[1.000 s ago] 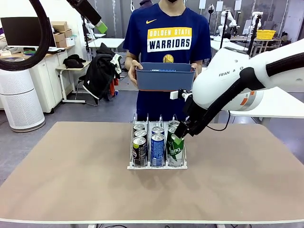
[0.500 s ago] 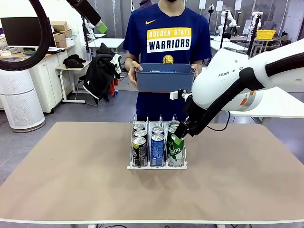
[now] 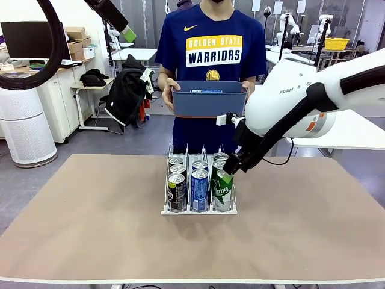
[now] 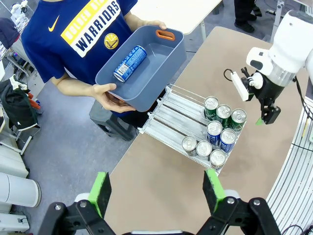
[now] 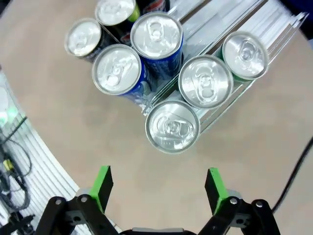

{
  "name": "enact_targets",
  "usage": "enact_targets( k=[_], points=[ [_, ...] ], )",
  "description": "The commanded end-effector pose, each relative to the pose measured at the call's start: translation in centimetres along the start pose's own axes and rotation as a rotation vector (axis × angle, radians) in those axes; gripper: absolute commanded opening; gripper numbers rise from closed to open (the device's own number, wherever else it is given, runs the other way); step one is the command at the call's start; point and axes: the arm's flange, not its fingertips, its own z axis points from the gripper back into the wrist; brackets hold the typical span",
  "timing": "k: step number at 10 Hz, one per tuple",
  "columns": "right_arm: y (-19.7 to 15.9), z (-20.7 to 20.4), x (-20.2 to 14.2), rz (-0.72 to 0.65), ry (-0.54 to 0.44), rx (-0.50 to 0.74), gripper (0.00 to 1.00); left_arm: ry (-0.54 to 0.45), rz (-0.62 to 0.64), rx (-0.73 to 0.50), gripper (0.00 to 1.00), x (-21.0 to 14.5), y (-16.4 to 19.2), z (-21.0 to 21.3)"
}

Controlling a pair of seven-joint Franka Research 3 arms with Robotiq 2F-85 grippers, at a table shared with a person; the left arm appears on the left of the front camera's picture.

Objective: Fill the beverage cans into the dispenser.
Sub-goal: Pick up the Ionic drink handed by the human.

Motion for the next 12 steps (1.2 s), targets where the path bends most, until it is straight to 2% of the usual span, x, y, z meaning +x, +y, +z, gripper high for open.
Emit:
enact_targets(
  k=[1,3,7,10,12],
  points=[
    [-1.0,3.6,-0.3,0.052,0.002,0.048,1.0,0.004,0.003,0.001,1.0,-0.2,0.0,0.0],
    [-2.9,8.0,-0.1,0.106,-0.007,0.081,1.0,0.004,0.003,0.001,1.0,-0.2,0.0,0.0],
    [-4.1,16.8,0.7,0.231,-0.162,0.058,1.0,0.004,0.003,0.001,1.0,-0.2,0.0,0.0],
    [-3.6,22.9,2.4,0.254,-0.226,0.003,1.0,0.004,0.003,0.001,1.0,-0.2,0.0,0.0],
    [-3.0,25.4,2.9,0.228,-0.279,-0.021,1.0,0.004,0.003,0.001,1.0,-0.2,0.0,0.0]
  ],
)
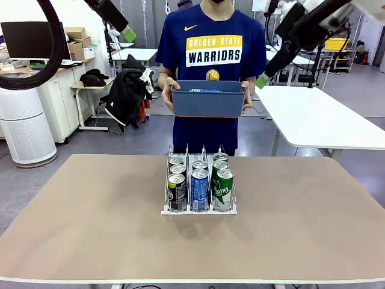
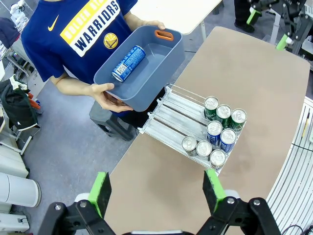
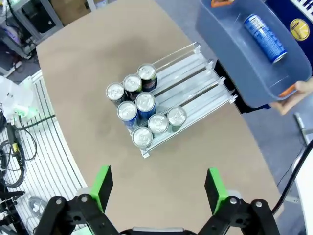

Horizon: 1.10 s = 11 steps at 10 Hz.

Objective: Fill the beverage cans into the dispenser.
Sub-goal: Pick up the Ionic drink handed by the human.

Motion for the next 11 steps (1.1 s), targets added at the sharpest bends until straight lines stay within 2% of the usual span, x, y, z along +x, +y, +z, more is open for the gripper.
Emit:
enact_targets(
  k=[1,3,4,9,11],
  points=[
    [-0.5,1.1,0.6,-0.027,-0.005,0.0,1.0,0.004,0.003,0.001,1.0,-0.2,0.0,0.0],
    [-0.5,1.8,1.0,-0.066,-0.015,-0.033,1.0,0.004,0.003,0.001,1.0,-0.2,0.0,0.0],
    [-0.3,1.7,0.7,-0.005,-0.024,-0.02,1.0,0.004,0.003,0.001,1.0,-0.2,0.0,0.0],
    [-0.3,1.9,0.9,-0.016,-0.027,-0.026,1.0,0.004,0.003,0.001,1.0,-0.2,0.0,0.0],
    [-1.5,3.6,0.9,-0.001,-0.091,-0.001,1.0,0.004,0.003,0.001,1.0,-0.2,0.0,0.0]
  ],
)
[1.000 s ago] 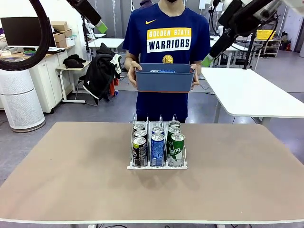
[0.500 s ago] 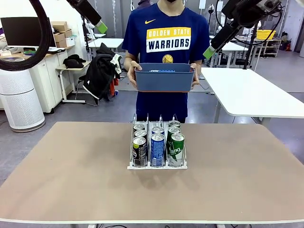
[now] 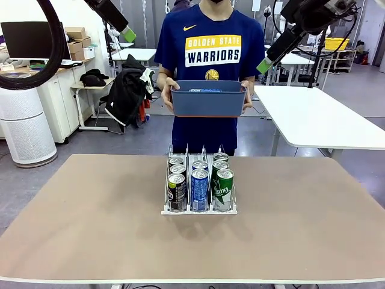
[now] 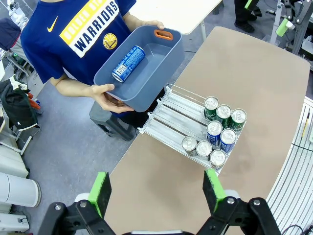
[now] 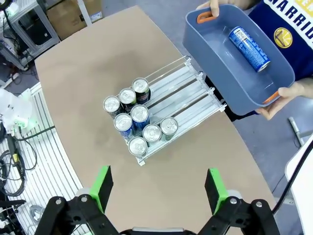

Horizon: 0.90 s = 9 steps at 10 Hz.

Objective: Fill the beverage cans into the dispenser.
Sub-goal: Pick up the Ionic drink handed by the human.

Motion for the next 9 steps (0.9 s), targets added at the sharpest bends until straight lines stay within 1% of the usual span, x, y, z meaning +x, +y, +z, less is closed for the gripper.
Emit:
enact_targets(
  k=[1,5,7,9],
  points=[
    [-2.0,1.7,0.4,0.014,-0.049,0.013,1.0,0.004,0.003,0.001,1.0,-0.2,0.0,-0.1],
    [-5.8,3.7,1.6,-0.036,-0.06,-0.028,1.0,0.004,0.003,0.001,1.0,-0.2,0.0,-0.1],
    [-6.9,3.8,1.8,-0.05,-0.067,-0.054,1.0,0.004,0.003,0.001,1.0,-0.2,0.0,-0.1],
    [-7.4,4.1,1.8,-0.059,-0.069,-0.052,1.0,0.004,0.003,0.001,1.0,-0.2,0.0,-0.1]
  ],
)
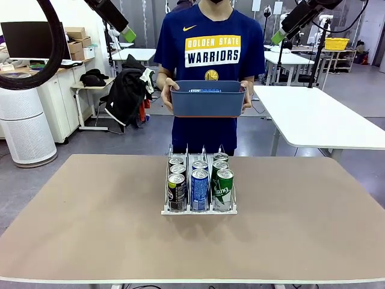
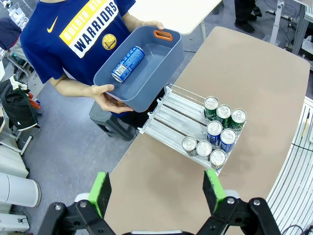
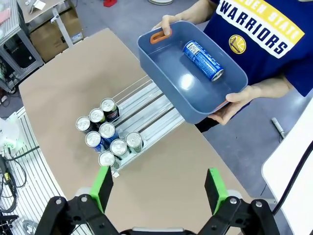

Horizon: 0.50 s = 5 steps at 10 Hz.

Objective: Fill the beverage cans into the dispenser.
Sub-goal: Pick up the Ionic drink handed by the human.

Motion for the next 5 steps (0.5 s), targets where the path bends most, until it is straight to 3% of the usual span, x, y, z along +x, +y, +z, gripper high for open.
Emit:
enact_targets(
  k=[1,5],
  points=[
    [-0.19,0.33,0.0,-0.004,-0.005,0.022,1.0,0.004,0.003,0.001,1.0,-0.19,0.03,-0.05],
    [-0.22,0.61,-0.08,0.008,-0.013,0.016,1.0,0.004,0.003,0.001,1.0,-0.19,0.03,-0.05]
  ],
)
